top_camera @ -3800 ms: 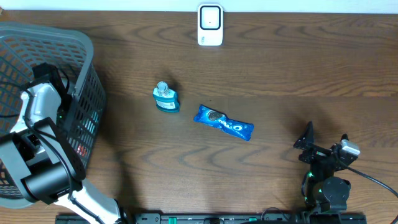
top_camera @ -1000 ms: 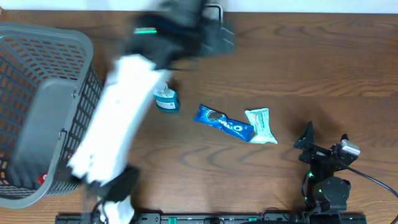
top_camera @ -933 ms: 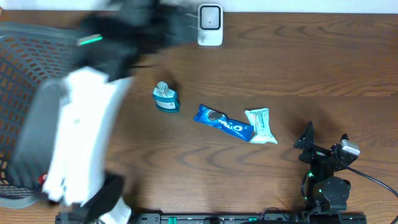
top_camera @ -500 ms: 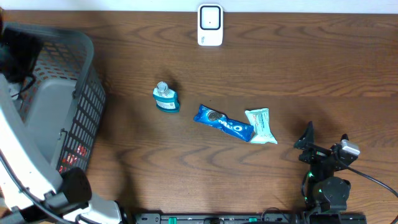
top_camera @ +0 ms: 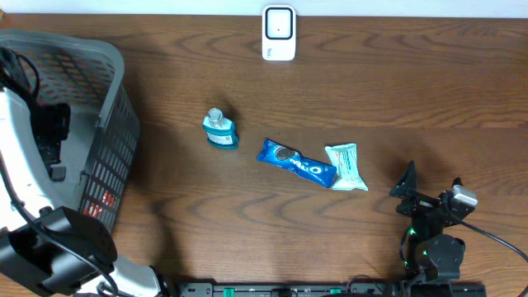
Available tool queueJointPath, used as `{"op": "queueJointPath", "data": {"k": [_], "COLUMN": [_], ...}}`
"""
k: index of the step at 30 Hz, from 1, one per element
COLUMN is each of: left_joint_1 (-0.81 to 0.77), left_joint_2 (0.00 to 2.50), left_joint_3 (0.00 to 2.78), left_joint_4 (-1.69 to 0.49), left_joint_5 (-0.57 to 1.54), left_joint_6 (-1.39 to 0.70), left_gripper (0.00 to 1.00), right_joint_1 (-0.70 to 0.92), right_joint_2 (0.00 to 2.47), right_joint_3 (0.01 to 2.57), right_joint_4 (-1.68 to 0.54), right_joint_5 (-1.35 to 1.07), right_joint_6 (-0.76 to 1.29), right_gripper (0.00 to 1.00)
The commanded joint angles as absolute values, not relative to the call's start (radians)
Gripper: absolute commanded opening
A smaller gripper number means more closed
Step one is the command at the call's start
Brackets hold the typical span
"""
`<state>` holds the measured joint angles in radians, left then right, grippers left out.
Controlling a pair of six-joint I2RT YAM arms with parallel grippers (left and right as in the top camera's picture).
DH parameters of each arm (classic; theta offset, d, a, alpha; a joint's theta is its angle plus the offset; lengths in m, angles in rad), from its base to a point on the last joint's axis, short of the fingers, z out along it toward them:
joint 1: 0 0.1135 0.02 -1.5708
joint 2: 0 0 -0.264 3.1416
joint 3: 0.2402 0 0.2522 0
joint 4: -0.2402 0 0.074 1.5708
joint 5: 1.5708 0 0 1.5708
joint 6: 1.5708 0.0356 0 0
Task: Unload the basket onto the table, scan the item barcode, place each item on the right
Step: 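Reach the left gripper into the basket and grasp the red Nescafé stick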
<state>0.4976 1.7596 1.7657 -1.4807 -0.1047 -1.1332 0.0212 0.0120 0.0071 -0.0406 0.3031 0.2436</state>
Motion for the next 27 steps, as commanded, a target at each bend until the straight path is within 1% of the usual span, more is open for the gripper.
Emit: {"op": "queueJointPath", "data": {"k": [1,9,14,21,27], "left_joint_1": [0.51,0.546,0.588,0.616,0.616], "left_joint_2": [1.732,1.732,1.732,1.732,1.732], "left_joint_3": [1.707,1.454,1.31,1.204,1.068], "left_joint_4": [-1.463,-1.285,-1.186,-1.089,-0.912], "left_joint_5": [-0.185,-0.203,-0.172,-0.166,-0.166], "left_joint_6": [-1.184,-1.189,-1.2,-1.199,-1.199], "left_gripper": [0.99,0.99,0.99,0.99,0.99], "right_joint_1": [0.033,0.033,0.033,0.033,0.033], "right_joint_2": [0.007,0.007,0.007,0.007,0.007], "right_joint_3": [0.006,0.006,0.006,0.006,0.006], "right_joint_4": [-0.045,-0.045,-0.045,-0.045,-0.045], "right_joint_5": [0.302,0.302,0.302,0.302,0.302], "right_joint_6": [0.23,0.23,0.23,0.23,0.23], "right_gripper": [0.99,0.99,0.99,0.99,0.99]}}
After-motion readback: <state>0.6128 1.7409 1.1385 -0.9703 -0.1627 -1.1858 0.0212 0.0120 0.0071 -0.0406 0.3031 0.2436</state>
